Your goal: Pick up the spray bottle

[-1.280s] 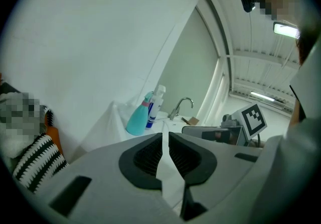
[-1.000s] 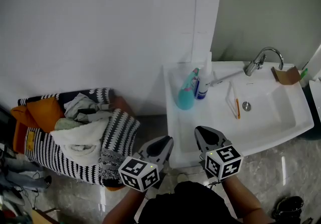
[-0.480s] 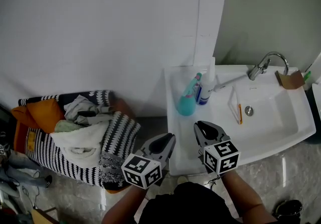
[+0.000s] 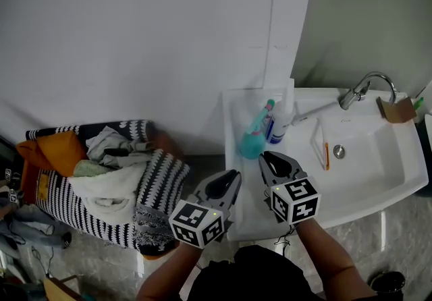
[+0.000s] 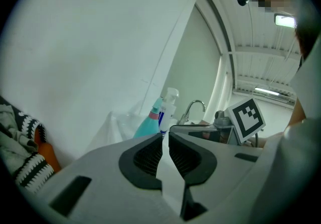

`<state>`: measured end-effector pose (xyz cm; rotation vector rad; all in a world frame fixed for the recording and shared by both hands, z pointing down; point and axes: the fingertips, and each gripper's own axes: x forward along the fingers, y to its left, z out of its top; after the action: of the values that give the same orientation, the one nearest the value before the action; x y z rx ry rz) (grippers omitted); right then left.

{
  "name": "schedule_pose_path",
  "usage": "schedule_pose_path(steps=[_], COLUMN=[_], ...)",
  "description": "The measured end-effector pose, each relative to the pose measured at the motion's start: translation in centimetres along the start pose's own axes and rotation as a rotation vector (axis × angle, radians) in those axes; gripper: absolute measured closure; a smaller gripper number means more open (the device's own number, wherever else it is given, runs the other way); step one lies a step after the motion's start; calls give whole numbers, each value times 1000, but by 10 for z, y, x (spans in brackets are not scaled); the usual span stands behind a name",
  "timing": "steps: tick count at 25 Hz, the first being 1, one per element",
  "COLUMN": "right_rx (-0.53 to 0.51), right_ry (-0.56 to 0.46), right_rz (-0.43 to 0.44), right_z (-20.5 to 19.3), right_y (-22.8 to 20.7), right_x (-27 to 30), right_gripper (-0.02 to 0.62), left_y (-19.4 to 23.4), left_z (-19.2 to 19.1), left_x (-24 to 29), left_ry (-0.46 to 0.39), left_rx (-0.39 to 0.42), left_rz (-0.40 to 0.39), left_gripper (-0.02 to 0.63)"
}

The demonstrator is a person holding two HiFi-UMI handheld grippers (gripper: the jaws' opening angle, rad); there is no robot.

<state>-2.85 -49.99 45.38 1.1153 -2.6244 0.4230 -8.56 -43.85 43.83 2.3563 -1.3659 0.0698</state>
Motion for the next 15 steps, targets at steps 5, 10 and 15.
schedule_pose_path(steps=[5, 10, 15], right_rx=[-3, -18, -49], right_ry=[-21, -48, -37], right_rz=[-2, -4, -28], right_z=[8, 17, 20], right_y=[-6, -8, -14], right_x=[9, 18, 29], right_gripper=[586, 572, 476], left_y=[4, 10, 16], left_z=[7, 7, 4], left_x=[14, 23, 31], left_ry=[-14, -9, 4], left_rx=[1, 6, 7], left_rz=[1, 7, 20], left_gripper=[566, 567, 566])
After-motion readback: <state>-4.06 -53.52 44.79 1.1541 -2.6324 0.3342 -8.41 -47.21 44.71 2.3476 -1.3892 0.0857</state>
